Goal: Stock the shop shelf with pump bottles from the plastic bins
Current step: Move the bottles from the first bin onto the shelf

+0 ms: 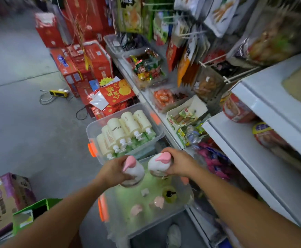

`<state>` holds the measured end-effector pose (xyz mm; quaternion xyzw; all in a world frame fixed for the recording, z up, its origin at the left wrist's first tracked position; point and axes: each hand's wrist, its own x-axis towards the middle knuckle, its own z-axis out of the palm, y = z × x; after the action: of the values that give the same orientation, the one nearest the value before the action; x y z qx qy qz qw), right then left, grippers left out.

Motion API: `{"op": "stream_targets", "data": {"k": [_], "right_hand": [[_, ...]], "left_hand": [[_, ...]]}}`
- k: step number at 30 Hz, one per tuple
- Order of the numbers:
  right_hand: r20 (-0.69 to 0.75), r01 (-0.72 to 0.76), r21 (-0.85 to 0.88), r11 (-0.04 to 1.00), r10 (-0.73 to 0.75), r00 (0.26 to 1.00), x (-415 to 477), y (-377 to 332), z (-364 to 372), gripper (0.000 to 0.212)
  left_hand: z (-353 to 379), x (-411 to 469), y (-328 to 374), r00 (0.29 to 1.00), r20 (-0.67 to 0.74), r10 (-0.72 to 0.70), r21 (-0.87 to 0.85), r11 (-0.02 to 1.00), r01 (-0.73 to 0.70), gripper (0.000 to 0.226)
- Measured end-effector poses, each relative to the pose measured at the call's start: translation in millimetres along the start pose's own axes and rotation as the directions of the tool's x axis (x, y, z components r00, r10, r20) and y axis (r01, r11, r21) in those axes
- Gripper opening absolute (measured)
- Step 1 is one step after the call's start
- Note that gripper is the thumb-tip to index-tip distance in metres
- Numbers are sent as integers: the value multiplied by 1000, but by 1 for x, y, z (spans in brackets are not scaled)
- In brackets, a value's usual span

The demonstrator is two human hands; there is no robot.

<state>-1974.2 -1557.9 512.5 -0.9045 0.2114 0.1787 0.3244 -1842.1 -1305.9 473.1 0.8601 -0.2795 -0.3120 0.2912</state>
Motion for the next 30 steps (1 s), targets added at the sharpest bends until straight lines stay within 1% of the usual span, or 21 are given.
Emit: {"op": "stream_targets", "data": {"k": [5,7,9,12,15,17,23,27,30], "right_hand": [[-114,-45,115,992,58,992,-62,-10,-64,69],[-152,-58,134,989,78,985,-86,-13,-87,71],[-205,-54,130,990,80,975,-113,-17,-110,75],[-275,-55,145,988,94,957,-152,-20,-139,78],[-344,-36,174,984,95,934,-190,-22,-164,84],[-376,-23,193,981,96,922,-214,-22,-180,87],[-463,14,252,968,108,880,-282,-15,-223,85],[-511,34,267,963,112,852,-329,-10,-246,69],[-543,10,269,963,143,827,-362,-2,-261,66]], "left_hand": [[-49,-2,71,990,59,129,50,990,-132,71],[-65,-5,103,979,74,189,45,980,-192,73],[-80,-9,137,973,71,218,32,975,-221,72],[-96,-15,180,958,84,274,-7,962,-275,63],[-107,-28,224,936,102,337,-95,940,-328,54],[-112,-40,253,922,131,366,-122,928,-351,51],[-122,-71,333,886,144,441,-167,893,-418,40],[-119,-94,381,848,170,501,-222,858,-463,39],[-114,-106,410,818,197,540,-258,834,-488,41]]}}
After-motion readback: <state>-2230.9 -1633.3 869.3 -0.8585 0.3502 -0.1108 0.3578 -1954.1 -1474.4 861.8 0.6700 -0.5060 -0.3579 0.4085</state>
